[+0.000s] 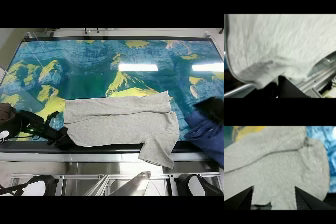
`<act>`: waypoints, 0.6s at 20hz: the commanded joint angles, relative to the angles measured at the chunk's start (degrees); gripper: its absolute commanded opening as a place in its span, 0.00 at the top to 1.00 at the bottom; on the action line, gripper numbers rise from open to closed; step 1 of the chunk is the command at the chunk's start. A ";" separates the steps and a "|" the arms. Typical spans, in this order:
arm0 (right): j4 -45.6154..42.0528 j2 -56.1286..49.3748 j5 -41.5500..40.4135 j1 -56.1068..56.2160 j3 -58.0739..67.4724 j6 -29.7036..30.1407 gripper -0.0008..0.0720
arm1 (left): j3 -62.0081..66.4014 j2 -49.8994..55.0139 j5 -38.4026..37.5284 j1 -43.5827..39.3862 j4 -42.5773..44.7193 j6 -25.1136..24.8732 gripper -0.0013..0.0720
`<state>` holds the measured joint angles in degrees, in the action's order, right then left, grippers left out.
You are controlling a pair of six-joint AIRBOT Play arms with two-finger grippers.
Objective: Fold the shirts.
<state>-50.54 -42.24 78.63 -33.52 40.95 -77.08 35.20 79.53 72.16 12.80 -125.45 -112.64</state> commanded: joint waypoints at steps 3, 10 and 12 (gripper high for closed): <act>-11.08 5.64 -3.43 -0.02 -22.27 -10.10 0.19 | 0.98 -3.63 1.75 1.75 -1.70 -0.92 0.96; -11.63 -1.49 -7.78 -0.02 -23.87 -13.44 0.20 | 1.01 -4.13 3.82 2.38 -1.51 -2.03 0.96; -11.32 -6.10 -7.89 0.02 -23.89 -13.35 0.20 | 1.01 -4.13 4.46 3.17 -1.62 -2.32 0.96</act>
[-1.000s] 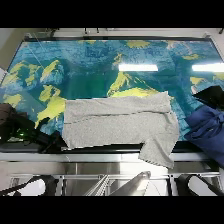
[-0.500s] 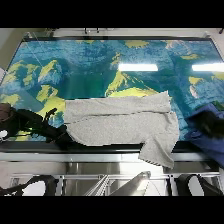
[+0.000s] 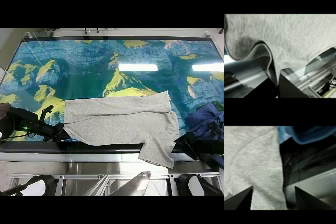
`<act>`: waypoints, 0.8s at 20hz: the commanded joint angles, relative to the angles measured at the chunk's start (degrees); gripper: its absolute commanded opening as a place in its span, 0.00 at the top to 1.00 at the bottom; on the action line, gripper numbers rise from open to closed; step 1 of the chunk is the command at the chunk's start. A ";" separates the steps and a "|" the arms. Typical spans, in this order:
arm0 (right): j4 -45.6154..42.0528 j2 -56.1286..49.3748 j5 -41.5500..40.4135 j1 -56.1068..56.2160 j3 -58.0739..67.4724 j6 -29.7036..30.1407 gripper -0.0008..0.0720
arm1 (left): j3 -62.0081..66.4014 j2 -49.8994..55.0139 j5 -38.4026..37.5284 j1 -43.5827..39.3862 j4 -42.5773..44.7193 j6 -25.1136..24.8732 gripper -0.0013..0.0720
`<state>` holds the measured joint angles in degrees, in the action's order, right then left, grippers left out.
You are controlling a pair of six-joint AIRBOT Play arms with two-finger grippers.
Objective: Fold the shirts.
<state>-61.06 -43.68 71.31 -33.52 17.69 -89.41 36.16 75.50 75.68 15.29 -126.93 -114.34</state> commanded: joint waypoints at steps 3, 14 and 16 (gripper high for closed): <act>5.05 -10.71 -0.83 0.09 -0.63 6.21 0.31 | 0.04 -0.11 0.87 0.63 -0.13 -0.68 0.96; 11.28 -14.64 -2.01 -0.04 -0.57 14.67 0.49 | 0.04 -0.11 1.88 0.63 -0.09 -0.72 0.96; 10.12 -13.92 -2.49 -0.61 -0.20 14.29 0.49 | 0.04 -0.11 2.01 0.68 -0.09 -0.74 0.96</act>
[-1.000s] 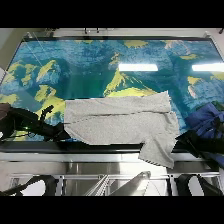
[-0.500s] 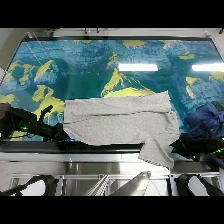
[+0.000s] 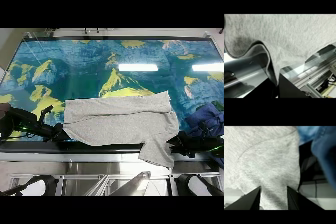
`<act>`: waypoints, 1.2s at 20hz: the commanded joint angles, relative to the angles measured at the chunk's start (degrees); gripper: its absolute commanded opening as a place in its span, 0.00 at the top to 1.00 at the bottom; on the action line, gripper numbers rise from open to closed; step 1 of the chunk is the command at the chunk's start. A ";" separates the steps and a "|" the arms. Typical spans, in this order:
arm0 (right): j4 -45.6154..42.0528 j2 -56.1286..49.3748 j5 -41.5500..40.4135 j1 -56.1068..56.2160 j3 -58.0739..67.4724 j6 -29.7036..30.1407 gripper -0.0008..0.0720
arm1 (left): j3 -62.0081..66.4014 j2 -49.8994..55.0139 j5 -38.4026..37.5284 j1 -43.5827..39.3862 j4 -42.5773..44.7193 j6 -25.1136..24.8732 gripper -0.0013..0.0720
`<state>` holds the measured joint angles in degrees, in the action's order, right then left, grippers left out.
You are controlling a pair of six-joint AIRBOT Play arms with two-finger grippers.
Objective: Fold the shirts.
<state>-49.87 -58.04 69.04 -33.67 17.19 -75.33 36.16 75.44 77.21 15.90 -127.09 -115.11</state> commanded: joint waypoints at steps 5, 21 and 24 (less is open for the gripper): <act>-2.27 2.60 4.94 -6.93 1.90 -0.96 0.49 | 0.04 -0.04 0.76 0.07 0.07 0.04 0.96; 3.52 -8.13 3.74 -7.58 1.86 6.69 0.49 | 0.04 -0.04 0.81 0.07 0.02 0.02 0.96; 4.31 -8.46 4.09 -5.95 1.77 7.28 0.49 | 0.04 -0.04 0.83 0.07 -0.09 0.02 0.96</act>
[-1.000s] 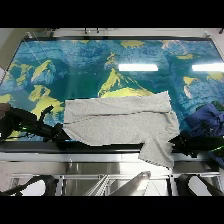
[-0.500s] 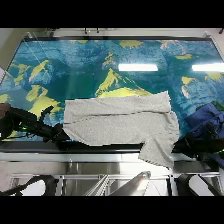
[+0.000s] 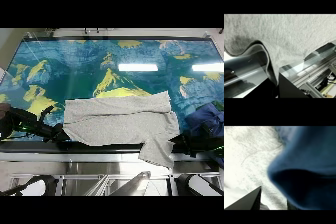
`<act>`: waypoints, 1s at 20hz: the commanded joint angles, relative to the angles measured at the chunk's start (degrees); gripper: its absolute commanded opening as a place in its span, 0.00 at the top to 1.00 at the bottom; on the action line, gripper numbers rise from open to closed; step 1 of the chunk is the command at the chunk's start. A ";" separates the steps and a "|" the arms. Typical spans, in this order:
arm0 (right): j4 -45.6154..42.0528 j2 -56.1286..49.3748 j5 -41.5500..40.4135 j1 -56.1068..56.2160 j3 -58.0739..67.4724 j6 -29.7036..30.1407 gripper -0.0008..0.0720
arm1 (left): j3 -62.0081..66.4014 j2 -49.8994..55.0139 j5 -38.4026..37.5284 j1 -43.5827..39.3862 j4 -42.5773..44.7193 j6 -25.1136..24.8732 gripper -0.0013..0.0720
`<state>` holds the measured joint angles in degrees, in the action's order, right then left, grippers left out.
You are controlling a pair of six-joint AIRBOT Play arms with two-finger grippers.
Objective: Fold the shirts.
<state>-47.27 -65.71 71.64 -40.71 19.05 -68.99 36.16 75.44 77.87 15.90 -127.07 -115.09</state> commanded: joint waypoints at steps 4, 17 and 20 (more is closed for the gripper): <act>2.01 -1.22 -1.14 5.31 -0.33 0.68 0.49 | 0.04 -0.04 0.20 0.07 -0.11 0.02 0.96; 25.62 9.53 12.87 6.86 0.42 7.37 0.96 | 3.39 -2.51 7.63 5.51 -0.48 -0.76 0.96; 26.34 16.70 12.61 1.90 2.62 4.13 0.96 | 3.63 -6.05 6.95 14.27 -0.52 -0.76 0.96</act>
<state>-25.54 -55.20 82.87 -35.55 20.23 -62.74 39.18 71.81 84.29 24.10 -127.55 -115.81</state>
